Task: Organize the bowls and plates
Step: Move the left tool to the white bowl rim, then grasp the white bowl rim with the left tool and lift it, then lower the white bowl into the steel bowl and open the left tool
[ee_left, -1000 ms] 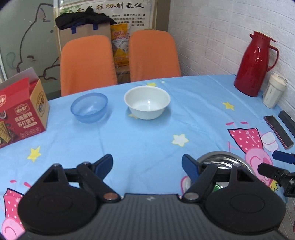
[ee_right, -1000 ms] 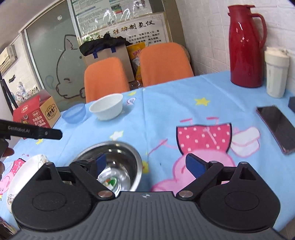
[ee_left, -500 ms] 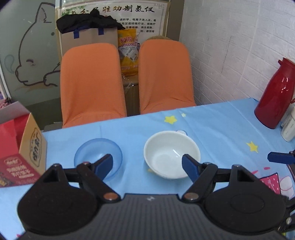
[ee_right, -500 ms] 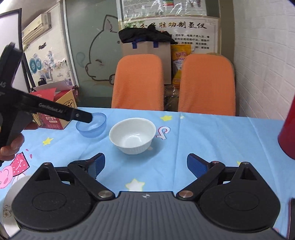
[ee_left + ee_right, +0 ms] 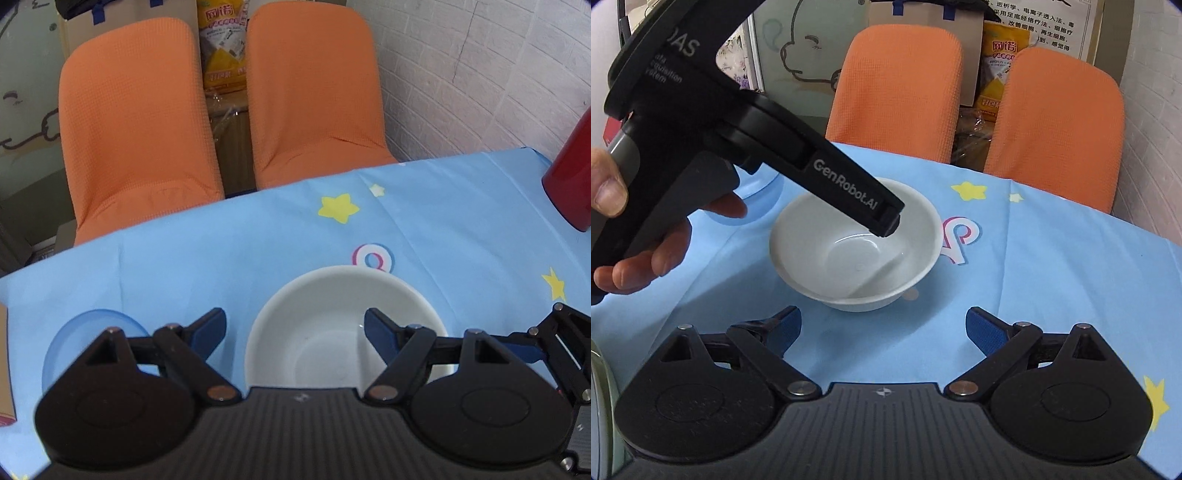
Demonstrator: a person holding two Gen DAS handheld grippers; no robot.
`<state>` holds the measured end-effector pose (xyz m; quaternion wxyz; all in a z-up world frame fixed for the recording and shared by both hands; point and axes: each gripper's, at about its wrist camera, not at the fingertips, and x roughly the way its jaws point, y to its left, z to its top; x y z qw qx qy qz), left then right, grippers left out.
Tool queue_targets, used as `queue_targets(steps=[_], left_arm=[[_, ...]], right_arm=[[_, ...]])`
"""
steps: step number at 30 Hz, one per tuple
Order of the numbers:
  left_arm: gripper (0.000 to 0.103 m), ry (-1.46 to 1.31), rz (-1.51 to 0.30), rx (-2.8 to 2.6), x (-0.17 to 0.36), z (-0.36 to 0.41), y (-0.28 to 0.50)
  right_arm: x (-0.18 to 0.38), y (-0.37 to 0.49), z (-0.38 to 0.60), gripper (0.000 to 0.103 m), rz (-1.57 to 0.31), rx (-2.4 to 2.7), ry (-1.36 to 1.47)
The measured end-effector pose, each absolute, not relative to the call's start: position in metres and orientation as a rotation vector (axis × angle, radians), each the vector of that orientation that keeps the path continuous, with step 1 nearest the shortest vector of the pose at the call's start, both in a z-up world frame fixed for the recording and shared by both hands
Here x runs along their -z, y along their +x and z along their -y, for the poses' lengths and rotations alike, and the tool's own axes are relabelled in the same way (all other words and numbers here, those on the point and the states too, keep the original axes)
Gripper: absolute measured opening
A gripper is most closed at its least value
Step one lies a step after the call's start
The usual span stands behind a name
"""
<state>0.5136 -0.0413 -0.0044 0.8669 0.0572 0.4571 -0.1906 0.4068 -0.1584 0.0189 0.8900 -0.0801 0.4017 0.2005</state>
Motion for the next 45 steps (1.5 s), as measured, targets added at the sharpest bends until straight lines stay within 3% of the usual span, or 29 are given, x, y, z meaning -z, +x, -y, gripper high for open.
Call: queue_targets(steps=[4,7,8,9,11,20,30,45], left_arm=[[0.077,0.126,-0.962,0.407,0.008,0.044,0.516],[0.071,0.116,-0.984,0.407,0.013,0.044,0.517],[0.067,0.112,-0.989,0.41,0.014,0.044,0.517],[0.055,0.112,-0.998,0.417,0.015,0.044,0.518],[0.048,0.141,-0.994,0.422,0.014,0.046,0.516],[0.048,0.157,-0.88,0.447,-0.02,0.048,0.482],[0.048,0.148,-0.796,0.496,-0.07,0.06,0.378],[0.048,0.236,-0.773,0.565,-0.042,0.069,0.22]], right_arm=[[-0.015,0.418,0.148,0.103,-0.835,-0.424,-0.194],[-0.009,0.424,0.141,0.103,-0.834,-0.436,-0.214],[-0.007,0.424,0.14,0.103,-0.829,-0.441,-0.215],[-0.006,0.423,0.14,0.103,-0.816,-0.45,-0.213],[-0.007,0.423,0.14,0.103,-0.805,-0.454,-0.208],[-0.04,0.392,0.149,0.103,-0.671,-0.403,-0.247],[-0.068,0.3,0.159,0.103,-0.554,-0.343,-0.27],[-0.055,0.157,0.149,0.103,-0.584,-0.288,-0.162]])
